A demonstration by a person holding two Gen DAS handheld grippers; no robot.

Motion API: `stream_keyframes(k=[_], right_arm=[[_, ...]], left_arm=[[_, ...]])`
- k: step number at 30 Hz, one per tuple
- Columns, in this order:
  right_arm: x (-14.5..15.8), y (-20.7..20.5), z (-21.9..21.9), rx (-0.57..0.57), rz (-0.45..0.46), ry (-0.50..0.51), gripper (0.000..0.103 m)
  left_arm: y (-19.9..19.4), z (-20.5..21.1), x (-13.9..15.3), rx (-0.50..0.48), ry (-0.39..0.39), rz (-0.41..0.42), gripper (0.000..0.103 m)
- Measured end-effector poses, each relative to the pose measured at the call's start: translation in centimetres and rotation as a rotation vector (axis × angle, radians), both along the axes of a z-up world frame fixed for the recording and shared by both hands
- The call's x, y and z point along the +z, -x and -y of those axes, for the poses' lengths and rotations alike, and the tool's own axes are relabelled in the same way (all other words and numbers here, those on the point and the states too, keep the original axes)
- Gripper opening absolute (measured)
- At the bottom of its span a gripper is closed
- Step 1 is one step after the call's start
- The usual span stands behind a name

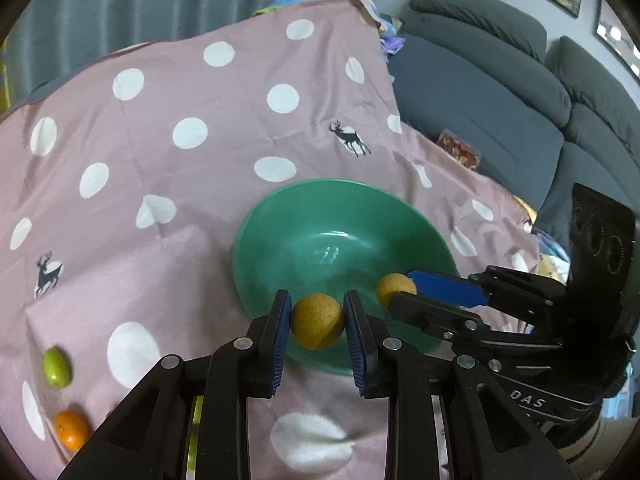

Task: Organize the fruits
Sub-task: 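Open the left tool over the bowl while the right tool releases its fruit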

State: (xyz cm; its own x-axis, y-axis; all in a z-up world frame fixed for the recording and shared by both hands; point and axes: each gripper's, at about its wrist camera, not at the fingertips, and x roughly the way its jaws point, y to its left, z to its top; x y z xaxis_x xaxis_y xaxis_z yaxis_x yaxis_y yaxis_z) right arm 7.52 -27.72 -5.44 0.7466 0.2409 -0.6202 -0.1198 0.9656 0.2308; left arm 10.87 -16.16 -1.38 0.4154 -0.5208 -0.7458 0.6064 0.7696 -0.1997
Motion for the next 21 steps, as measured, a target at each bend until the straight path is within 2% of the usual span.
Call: stream_keyframes(k=[9,17,19,21], right_arm=[[-1.0,-0.2,1.1,-0.030,-0.026,0.010,0.029],[-1.0,0.1,1.1,-0.041,-0.030,0.014,0.029],[-0.8,0.4,1.1,-0.044,-0.028,0.014,0.030],[-0.6,0.7,1.2,-0.049,-0.023,0.015,0.032]], left_arm=[[-1.0,1.7,-1.9,-0.014,-0.035,-0.034,0.027],[-0.4,1.6,-1.4,-0.011,-0.027,-0.030,0.027],[-0.2,1.2,-1.2,0.003,-0.033,-0.024,0.036],[0.2,0.7,-0.9,0.025,-0.044,-0.011,0.065]])
